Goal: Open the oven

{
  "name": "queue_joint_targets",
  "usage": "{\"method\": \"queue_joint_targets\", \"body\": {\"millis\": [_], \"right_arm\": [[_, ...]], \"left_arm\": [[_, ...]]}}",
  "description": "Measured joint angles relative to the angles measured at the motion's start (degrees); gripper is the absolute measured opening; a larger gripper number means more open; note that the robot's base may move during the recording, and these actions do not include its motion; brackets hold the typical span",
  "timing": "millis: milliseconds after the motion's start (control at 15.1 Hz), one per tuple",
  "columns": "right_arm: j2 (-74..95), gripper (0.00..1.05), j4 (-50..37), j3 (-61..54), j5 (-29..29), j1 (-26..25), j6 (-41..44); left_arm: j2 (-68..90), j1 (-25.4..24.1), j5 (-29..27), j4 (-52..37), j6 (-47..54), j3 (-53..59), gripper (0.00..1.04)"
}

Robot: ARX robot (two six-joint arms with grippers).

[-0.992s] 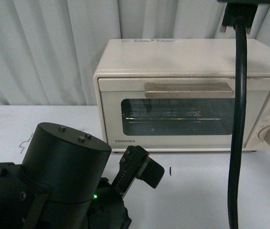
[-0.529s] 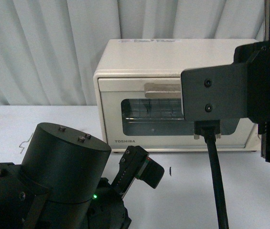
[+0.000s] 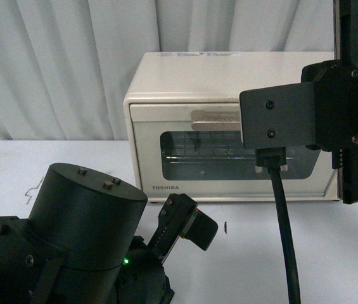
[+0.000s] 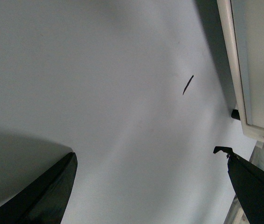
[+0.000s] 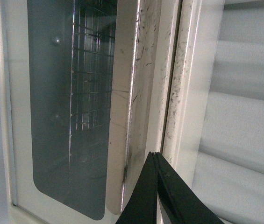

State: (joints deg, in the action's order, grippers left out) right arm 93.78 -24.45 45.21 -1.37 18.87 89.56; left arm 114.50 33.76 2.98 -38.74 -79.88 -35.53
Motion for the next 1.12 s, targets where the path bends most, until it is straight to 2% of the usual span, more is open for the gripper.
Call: {"method": "queue_joint_targets", "body": {"millis": [331,1125], "right_arm": [[1.2,0.02,0.6,0.8,-0.2,-1.0,-2.6],[-0.9,0.02,2.6,-2.5,-1.5,0.2,-9.2]], "left_arm": [[0.0,0.0,0.0,0.0,0.0,0.0,0.98],[0.0,0.0,0.0,0.0,0.0,0.0,0.98]]}}
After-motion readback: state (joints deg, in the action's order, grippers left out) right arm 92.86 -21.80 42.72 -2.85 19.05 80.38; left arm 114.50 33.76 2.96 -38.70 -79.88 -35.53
